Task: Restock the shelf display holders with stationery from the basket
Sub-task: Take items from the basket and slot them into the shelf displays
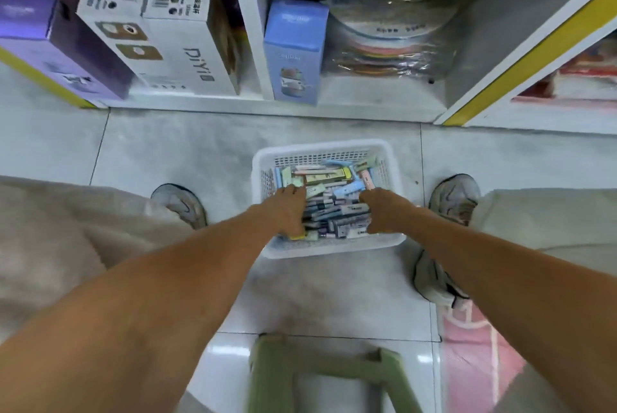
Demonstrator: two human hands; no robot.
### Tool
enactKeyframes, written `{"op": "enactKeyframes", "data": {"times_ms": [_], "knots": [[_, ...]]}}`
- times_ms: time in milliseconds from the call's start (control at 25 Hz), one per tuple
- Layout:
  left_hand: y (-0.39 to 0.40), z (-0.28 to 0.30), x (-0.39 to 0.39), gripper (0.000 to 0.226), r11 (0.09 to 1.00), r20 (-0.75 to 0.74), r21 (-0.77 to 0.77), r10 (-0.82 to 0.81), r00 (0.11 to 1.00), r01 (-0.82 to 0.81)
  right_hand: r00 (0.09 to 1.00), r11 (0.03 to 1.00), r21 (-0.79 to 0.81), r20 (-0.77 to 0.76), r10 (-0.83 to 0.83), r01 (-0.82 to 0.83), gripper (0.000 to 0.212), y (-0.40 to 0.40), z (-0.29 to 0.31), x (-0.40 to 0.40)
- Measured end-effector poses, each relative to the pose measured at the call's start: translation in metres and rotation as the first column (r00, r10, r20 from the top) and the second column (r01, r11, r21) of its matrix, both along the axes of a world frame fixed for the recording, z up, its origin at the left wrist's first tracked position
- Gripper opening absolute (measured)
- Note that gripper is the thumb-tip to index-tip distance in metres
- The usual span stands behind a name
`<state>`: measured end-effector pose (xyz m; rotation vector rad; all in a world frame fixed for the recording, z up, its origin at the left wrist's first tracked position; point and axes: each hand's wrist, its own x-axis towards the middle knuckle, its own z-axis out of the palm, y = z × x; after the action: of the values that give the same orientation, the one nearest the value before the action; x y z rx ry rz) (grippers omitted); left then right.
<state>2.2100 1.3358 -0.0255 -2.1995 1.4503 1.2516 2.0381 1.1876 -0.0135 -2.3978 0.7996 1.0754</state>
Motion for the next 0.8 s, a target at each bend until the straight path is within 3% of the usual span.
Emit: {"op": "enactKeyframes", "data": {"times_ms": [200, 320, 360, 440, 520, 600, 680, 800], "knots": [[-0.003, -0.027, 0.012, 0.106, 0.998, 0.071, -0.035, -0.048, 0.996, 0.051, 0.996, 0.997, -0.014, 0.056, -0.075, 0.076, 0.065, 0.008, -0.028, -0.004], [-0.023, -0.023, 0.004, 0.086, 0.969, 0.259, -0.129, -0.170, 0.951, 0.209, 0.984, 0.991, 0.010, 0.112, -0.137, 0.137, 0.063, 0.007, -0.030, -0.002], [-0.033, -0.023, -0.006, 0.078, 0.945, 0.259, -0.195, -0.210, 0.943, 0.264, 0.977, 0.987, 0.014, 0.138, -0.163, 0.163, 0.059, 0.005, -0.030, -0.002], [-0.053, -0.025, -0.032, 0.069, 0.912, 0.133, -0.276, -0.277, 0.952, 0.304, 0.958, 0.977, -0.023, 0.201, -0.205, 0.213, 0.051, -0.002, -0.024, 0.000], [-0.069, -0.030, -0.055, 0.067, 0.918, 0.038, -0.227, -0.326, 0.944, 0.326, 0.948, 0.972, -0.080, 0.252, -0.196, 0.223, 0.046, -0.015, -0.018, -0.002], [-0.075, -0.034, -0.064, 0.069, 0.910, 0.045, -0.165, -0.378, 0.925, 0.380, 0.939, 0.970, -0.090, 0.286, -0.193, 0.226, 0.042, -0.022, -0.012, -0.005], [-0.086, -0.037, -0.068, 0.070, 0.909, 0.037, -0.116, -0.399, 0.916, 0.401, 0.899, 0.952, -0.035, 0.340, -0.275, 0.305, 0.037, -0.031, -0.011, -0.012], [-0.099, -0.036, -0.073, 0.067, 0.939, -0.089, -0.004, -0.343, 0.935, 0.344, 0.815, 0.915, 0.061, 0.433, -0.385, 0.400, 0.033, -0.035, -0.012, -0.017]]}}
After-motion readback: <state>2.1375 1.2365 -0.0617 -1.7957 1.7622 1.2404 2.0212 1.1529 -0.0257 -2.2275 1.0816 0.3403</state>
